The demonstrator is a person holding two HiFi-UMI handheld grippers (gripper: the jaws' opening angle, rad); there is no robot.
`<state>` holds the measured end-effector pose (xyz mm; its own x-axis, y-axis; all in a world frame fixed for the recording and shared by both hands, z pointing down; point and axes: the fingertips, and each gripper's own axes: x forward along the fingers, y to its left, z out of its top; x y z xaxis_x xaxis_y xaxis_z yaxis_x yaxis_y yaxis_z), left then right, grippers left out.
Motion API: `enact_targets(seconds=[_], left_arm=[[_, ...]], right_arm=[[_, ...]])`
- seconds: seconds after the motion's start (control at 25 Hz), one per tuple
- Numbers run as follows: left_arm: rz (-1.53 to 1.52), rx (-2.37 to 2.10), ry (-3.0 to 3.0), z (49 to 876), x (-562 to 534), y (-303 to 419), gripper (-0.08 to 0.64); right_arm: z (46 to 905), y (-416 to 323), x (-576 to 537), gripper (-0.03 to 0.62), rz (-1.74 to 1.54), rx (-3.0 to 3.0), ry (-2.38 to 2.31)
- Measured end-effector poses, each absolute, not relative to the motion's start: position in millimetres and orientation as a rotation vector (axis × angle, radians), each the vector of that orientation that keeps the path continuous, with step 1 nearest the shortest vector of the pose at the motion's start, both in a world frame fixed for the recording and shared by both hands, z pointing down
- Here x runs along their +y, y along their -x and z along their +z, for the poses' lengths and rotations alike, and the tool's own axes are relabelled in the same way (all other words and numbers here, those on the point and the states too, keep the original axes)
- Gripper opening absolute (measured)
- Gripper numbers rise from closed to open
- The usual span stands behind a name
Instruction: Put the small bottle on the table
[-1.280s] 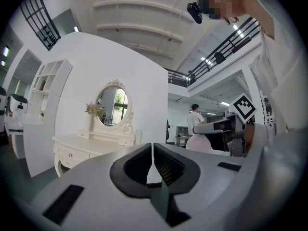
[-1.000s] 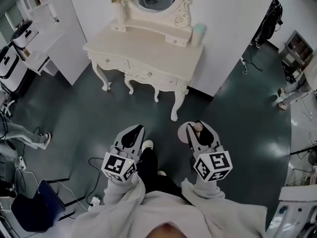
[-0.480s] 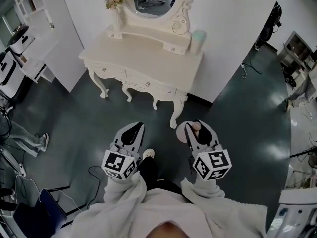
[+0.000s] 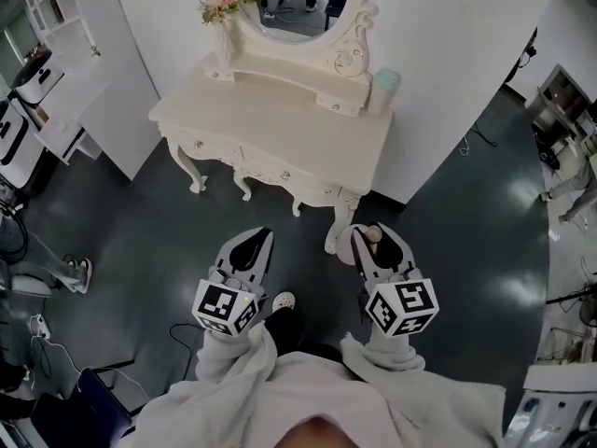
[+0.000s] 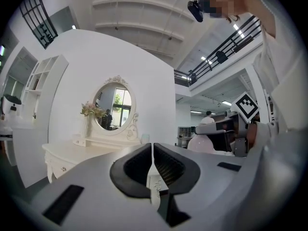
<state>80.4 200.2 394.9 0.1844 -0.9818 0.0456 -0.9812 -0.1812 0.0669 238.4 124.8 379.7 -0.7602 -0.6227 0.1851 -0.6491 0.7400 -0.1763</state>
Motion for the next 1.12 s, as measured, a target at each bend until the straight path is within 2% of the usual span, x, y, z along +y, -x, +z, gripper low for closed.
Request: enact_targets(seconds=[1.12], left_arm=[[-0.025,-1.831,-2.411,414,111,24,0.028]], right_arm=[[386,-135,41,0.155,0.344,-2.779,-1.140]])
